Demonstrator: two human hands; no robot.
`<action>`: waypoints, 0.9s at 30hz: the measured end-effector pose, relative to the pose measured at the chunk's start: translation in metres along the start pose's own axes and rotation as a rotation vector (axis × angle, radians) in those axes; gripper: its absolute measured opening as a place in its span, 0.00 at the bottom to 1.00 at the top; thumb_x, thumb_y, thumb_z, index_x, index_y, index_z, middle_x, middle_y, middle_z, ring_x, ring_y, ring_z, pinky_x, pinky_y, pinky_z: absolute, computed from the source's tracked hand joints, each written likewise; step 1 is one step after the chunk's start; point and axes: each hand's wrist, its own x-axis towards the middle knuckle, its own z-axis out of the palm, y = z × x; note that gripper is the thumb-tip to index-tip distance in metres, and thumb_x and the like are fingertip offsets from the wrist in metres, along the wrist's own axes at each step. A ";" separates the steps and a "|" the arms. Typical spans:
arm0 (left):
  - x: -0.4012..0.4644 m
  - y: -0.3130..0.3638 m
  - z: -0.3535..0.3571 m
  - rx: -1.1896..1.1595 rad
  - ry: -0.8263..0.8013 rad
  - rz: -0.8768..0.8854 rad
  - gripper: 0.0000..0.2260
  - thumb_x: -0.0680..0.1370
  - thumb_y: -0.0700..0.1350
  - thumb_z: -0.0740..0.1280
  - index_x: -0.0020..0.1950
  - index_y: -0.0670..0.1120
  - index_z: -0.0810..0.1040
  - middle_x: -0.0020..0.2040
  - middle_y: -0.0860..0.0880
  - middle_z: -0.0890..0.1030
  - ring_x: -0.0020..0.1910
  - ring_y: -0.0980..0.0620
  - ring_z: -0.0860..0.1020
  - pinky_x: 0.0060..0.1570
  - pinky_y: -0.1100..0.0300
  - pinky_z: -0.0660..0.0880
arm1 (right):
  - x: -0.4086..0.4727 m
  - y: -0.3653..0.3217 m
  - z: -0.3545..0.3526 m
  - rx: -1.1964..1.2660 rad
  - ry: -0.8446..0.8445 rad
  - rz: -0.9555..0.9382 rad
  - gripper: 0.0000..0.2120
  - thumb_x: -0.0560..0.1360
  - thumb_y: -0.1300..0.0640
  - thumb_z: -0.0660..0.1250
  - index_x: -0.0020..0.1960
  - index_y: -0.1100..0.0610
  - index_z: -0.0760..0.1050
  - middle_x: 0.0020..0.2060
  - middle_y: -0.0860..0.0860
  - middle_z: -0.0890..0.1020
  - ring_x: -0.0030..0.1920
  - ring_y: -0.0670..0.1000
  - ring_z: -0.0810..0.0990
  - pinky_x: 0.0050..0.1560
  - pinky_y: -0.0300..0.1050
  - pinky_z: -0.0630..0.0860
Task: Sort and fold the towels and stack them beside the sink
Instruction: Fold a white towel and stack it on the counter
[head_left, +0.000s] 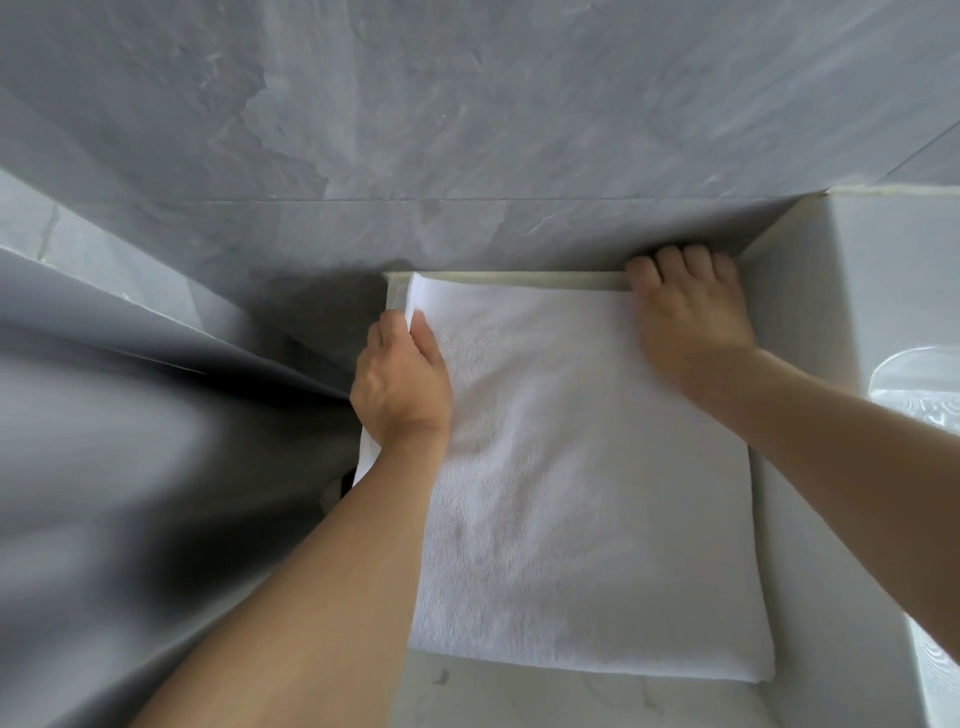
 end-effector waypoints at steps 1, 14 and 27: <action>0.000 -0.001 0.000 -0.001 0.000 -0.005 0.15 0.84 0.51 0.57 0.50 0.41 0.76 0.42 0.45 0.79 0.37 0.43 0.77 0.31 0.56 0.61 | -0.005 -0.010 0.000 0.076 0.039 0.004 0.22 0.73 0.57 0.51 0.60 0.63 0.74 0.52 0.63 0.76 0.53 0.64 0.73 0.56 0.56 0.66; 0.003 -0.002 0.004 -0.005 0.026 0.004 0.14 0.83 0.49 0.56 0.48 0.42 0.73 0.38 0.46 0.78 0.34 0.42 0.78 0.29 0.57 0.61 | -0.043 -0.019 0.038 0.300 -0.157 -0.162 0.27 0.82 0.43 0.43 0.80 0.47 0.50 0.80 0.47 0.51 0.79 0.49 0.47 0.78 0.54 0.44; 0.003 0.011 -0.020 0.036 -0.056 0.131 0.16 0.76 0.41 0.64 0.64 0.44 0.73 0.62 0.43 0.74 0.61 0.40 0.72 0.55 0.47 0.72 | -0.042 -0.019 0.040 0.283 -0.141 -0.170 0.28 0.82 0.43 0.42 0.80 0.49 0.49 0.80 0.50 0.50 0.79 0.51 0.47 0.78 0.56 0.46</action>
